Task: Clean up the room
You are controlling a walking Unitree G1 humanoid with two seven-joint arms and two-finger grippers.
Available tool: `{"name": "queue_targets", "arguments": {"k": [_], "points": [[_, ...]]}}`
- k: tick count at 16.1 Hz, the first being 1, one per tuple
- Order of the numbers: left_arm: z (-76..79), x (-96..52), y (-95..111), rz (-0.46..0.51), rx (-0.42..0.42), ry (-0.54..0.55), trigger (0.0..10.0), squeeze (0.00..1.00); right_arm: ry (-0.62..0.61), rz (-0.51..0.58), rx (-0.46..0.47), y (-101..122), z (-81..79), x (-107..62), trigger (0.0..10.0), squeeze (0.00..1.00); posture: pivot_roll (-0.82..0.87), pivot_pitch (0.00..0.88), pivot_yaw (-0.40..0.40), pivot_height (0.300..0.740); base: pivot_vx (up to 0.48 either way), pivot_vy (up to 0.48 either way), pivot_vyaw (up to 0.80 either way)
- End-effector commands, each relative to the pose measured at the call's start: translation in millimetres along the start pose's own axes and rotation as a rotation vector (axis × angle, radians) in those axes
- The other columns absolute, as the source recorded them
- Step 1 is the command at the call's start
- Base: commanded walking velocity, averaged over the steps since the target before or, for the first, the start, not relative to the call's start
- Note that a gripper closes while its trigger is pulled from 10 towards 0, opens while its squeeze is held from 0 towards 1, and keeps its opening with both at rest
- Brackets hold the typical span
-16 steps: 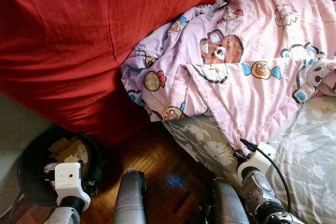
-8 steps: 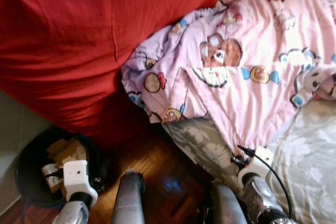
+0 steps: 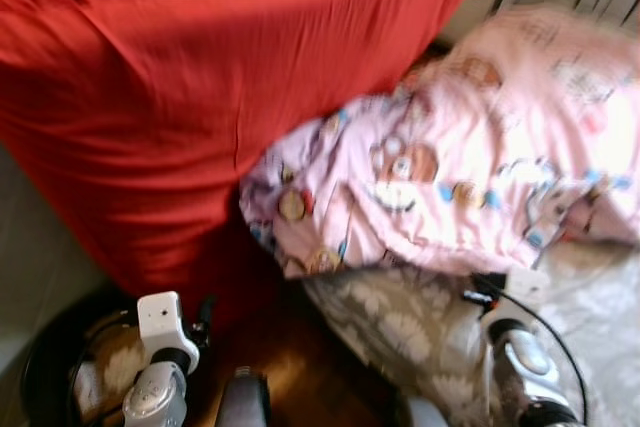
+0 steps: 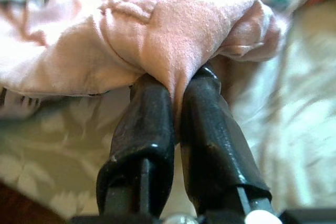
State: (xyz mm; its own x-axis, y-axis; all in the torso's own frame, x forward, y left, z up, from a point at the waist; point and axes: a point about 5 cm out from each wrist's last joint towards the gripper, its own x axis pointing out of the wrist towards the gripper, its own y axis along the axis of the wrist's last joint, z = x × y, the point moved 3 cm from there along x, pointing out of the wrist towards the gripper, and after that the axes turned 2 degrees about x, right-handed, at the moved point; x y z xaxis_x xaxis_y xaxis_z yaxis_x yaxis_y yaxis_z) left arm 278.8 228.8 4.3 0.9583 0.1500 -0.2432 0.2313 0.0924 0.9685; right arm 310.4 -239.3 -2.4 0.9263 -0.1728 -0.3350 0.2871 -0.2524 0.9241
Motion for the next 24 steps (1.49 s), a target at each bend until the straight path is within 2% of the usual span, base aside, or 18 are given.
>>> {"name": "queue_targets", "arguments": {"k": [1,4,7,11,13,15,18,20,22,23,24], "points": [[-11.9,-4.8,-14,-0.048,-0.006,0.043,10.0,0.00,-0.035,-0.020,0.010,-8,10.3,-5.3,10.0,0.00,-0.01,0.000,-0.028,0.667,0.000,0.000,0.00],[-24.6,-13.6,-41,-0.150,-0.008,0.088,10.0,0.00,-0.045,-0.020,0.001,-14,14.8,-9.8,10.0,0.00,-0.02,0.000,-0.019,0.707,0.000,0.000,0.00],[-30.1,-20.9,-60,-0.232,-0.006,0.109,10.0,0.00,-0.045,-0.015,0.001,-16,13.7,-11.4,10.0,0.00,-0.01,0.000,-0.017,0.740,0.000,0.000,0.00],[-29.5,-33.0,-84,-0.348,0.014,0.110,10.0,0.00,0.013,-0.020,-0.037,-17,-0.5,-9.7,10.0,0.00,-0.02,0.000,-0.014,0.740,0.000,0.000,0.00],[-31.1,-40.9,-94,-0.400,0.021,0.119,10.0,0.00,0.021,-0.016,-0.047,-18,-2.6,-10.3,10.0,0.00,-0.03,0.000,-0.014,0.740,0.000,0.000,0.00],[-29.2,-43.4,-99,-0.420,0.021,0.120,10.0,0.00,-0.009,-0.011,-0.033,-17,2.1,-10.4,10.0,0.00,-0.03,0.000,-0.015,0.740,0.000,0.000,0.00],[-24.2,-46.6,-104,-0.449,0.021,0.086,10.0,0.00,-0.009,-0.022,-0.047,-24,-0.2,-13.6,10.0,0.00,-0.05,0.000,0.004,0.740,0.000,0.000,0.00],[-24.9,-50.2,-108,-0.469,0.026,0.088,10.0,0.00,-0.043,-0.016,-0.020,-26,0.6,-15.1,10.0,0.00,-0.07,0.000,0.014,0.740,0.000,0.000,0.00],[-26.4,-52.3,-110,-0.480,0.033,0.073,10.0,0.00,0.060,-0.019,-0.093,-33,-15.5,-19.3,10.0,0.00,-0.07,0.000,0.013,0.740,0.000,0.000,0.00],[-30.6,-55.4,-113,-0.494,0.031,0.083,10.0,0.00,0.075,-0.013,-0.094,-34,-16.2,-21.0,10.0,0.00,-0.06,0.000,0.010,0.740,0.000,0.000,0.00],[-35.3,-59.6,-115,-0.510,0.029,0.093,10.0,0.00,0.011,0.003,-0.055,-30,-6.6,-20.3,10.0,0.00,-0.06,0.000,0.013,0.740,0.000,0.000,0.00]]}}
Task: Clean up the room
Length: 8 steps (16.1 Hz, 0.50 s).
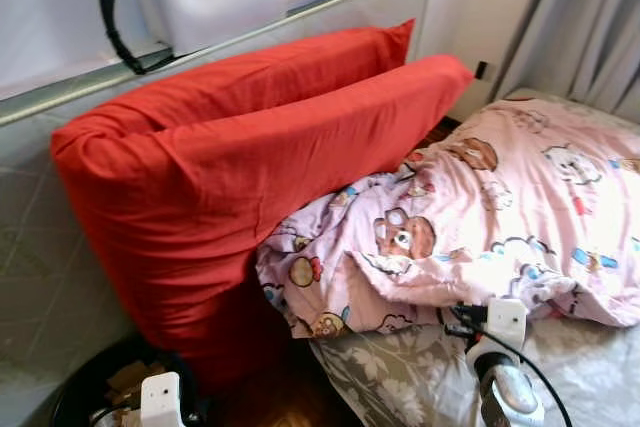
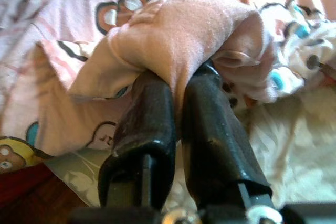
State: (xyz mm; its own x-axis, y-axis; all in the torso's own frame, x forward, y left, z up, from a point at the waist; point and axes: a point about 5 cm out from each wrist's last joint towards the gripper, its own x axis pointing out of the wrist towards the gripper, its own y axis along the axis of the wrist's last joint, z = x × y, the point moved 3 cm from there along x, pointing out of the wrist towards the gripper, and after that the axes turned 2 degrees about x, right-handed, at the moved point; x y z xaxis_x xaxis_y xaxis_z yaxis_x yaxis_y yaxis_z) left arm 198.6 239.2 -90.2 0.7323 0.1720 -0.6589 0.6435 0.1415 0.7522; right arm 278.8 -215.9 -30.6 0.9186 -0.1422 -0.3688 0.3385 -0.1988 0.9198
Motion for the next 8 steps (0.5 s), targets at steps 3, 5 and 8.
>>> {"name": "queue_targets", "arguments": {"k": [3,5,8], "points": [[-11.9,-6.8,-19,-0.075,0.006,0.021,10.0,0.00,-0.124,0.106,0.032,22,18.2,2.8,10.0,0.00,-0.06,0.000,0.024,0.740,0.000,0.000,0.00],[-14.2,-7.6,-21,-0.091,0.007,0.025,10.0,0.00,-0.130,0.124,0.034,23,19.5,0.8,10.0,0.00,-0.06,0.000,0.025,0.740,0.000,0.000,0.00],[-15.0,-6.5,-19,-0.090,0.000,0.031,10.0,0.00,-0.151,0.132,0.026,26,25.0,0.8,10.0,0.00,-0.06,0.000,0.022,0.740,0.000,0.000,0.00]]}}
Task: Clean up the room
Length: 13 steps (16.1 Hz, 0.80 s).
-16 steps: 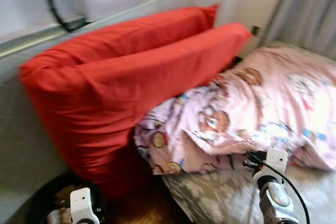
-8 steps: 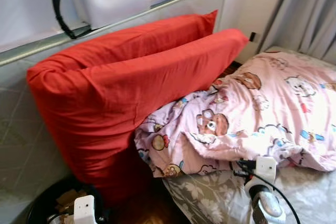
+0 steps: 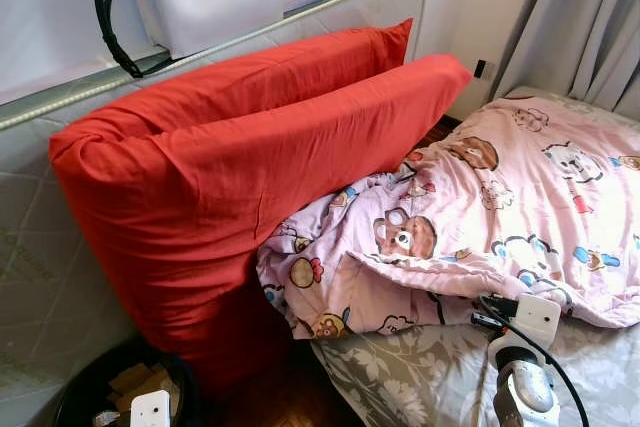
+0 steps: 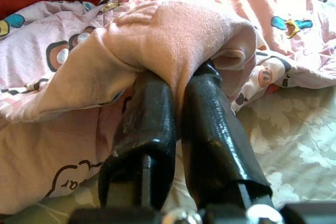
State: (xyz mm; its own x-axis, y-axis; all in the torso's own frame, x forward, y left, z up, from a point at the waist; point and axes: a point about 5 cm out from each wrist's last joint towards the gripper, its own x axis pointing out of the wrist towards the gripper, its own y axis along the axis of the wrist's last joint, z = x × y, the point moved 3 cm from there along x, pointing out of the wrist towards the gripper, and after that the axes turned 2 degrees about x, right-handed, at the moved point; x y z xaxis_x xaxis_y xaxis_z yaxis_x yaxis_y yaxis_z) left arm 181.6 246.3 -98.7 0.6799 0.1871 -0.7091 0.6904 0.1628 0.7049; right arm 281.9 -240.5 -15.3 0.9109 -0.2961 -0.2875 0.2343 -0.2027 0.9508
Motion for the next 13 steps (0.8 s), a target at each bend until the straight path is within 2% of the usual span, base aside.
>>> {"name": "queue_targets", "arguments": {"k": [1,6,10,13], "points": [[-4.9,-0.4,-2.3,-0.023,0.008,0.007,10.0,0.00,-0.013,0.031,-0.006,7.3,4.0,1.7,10.0,0.00,-0.06,0.000,0.022,0.740,0.000,0.000,0.00],[-7.4,-0.3,-2.0,-0.027,0.002,0.015,10.0,0.00,-0.014,0.039,-0.008,8.9,-2.5,3.0,10.0,0.00,-0.05,0.000,0.026,0.740,0.000,0.000,0.00],[-7.6,-0.4,-2.0,-0.027,-0.003,0.012,10.0,0.00,-0.021,0.026,-0.016,6.5,-0.6,2.4,10.0,0.00,-0.05,0.000,0.026,0.740,0.000,0.000,0.00],[-5.6,-0.1,-1.9,-0.026,-0.005,0.009,10.0,0.00,-0.025,0.026,-0.026,7.0,1.6,2.6,10.0,0.00,-0.05,0.000,0.024,0.740,-0.241,0.000,0.00]]}}
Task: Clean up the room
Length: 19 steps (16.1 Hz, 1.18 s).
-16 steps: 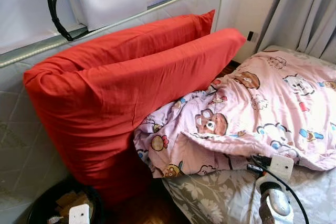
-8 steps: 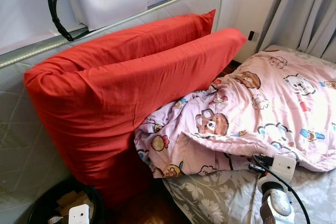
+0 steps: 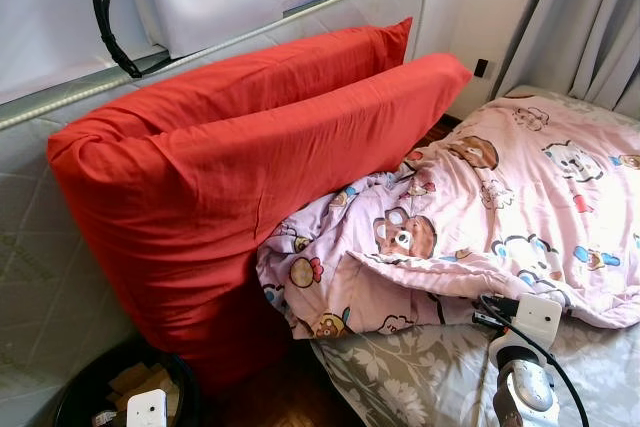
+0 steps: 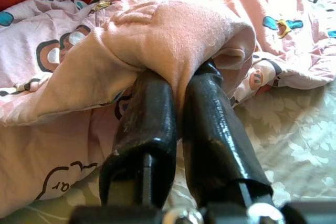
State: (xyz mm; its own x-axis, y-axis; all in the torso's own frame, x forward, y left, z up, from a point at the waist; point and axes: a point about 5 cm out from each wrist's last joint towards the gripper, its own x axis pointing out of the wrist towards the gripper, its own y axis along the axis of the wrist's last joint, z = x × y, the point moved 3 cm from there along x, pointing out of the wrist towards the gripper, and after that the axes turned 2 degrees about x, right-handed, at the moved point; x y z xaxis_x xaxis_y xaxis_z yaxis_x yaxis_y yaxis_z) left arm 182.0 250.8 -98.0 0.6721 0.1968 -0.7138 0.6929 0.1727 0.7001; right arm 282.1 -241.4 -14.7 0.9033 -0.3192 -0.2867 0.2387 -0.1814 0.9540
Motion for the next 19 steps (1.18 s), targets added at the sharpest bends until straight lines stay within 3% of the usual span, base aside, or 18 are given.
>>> {"name": "queue_targets", "arguments": {"k": [1,11,19], "points": [[0.0,-0.6,-4,-0.020,0.004,-0.005,10.0,0.00,-0.001,0.021,-0.007,6,1.4,2.3,10.0,0.00,-0.05,0.000,0.024,0.740,-0.244,0.000,0.00],[7.1,-0.5,-7,-0.028,-0.003,-0.012,10.0,0.00,0.011,0.026,-0.020,9,-2.7,4.3,10.0,0.00,-0.04,0.000,0.016,0.740,-0.264,0.000,0.00],[7.0,-0.3,-6,-0.029,-0.001,-0.017,10.0,0.00,0.002,0.094,-0.030,28,-1.6,11.5,10.0,0.00,-0.05,0.000,0.017,0.740,-0.278,0.000,0.00]]}}
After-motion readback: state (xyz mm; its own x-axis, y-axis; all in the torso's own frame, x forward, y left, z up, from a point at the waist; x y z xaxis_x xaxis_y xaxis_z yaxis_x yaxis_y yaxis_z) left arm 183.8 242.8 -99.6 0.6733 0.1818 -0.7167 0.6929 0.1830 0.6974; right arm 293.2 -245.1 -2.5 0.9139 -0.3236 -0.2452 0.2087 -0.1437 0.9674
